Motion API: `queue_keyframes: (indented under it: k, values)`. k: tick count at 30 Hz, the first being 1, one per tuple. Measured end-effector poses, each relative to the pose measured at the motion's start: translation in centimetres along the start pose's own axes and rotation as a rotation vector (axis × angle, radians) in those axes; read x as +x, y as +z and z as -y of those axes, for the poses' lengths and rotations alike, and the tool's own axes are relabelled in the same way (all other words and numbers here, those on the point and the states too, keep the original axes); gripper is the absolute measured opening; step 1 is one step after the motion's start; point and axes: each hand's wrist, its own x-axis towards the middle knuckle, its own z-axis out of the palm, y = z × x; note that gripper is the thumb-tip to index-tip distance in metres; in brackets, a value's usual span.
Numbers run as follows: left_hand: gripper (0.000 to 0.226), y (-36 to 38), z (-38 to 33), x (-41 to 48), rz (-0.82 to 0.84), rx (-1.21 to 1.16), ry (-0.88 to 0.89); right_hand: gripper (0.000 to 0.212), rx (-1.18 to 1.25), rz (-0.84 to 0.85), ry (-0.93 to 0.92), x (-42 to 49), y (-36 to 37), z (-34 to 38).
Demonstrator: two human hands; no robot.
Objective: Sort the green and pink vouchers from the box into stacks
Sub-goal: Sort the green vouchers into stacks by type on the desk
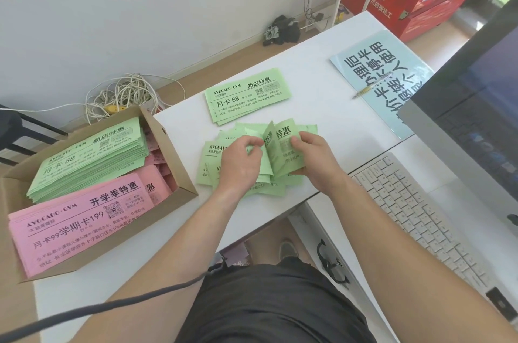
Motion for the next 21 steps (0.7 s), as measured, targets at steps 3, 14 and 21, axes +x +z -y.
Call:
queue_keyframes:
  k: [3,14,21]
  values:
    - [0.035,0.1,-0.4,-0.4,-0.005,-0.056,-0.027,0.023,0.011,0.036,-0.013,-0.1,0.7,0.0]
    - [0.049,-1.1,0.7,0.0,-0.035,-0.121,-0.057,0.019,-0.442,-0.190,-0.047,0.8,-1.1,0.6]
    - [0.062,0.6,-0.6,-0.6,0.100,-0.145,-0.043,0.030,-0.302,-0.067,0.020,0.1,0.6,1.1]
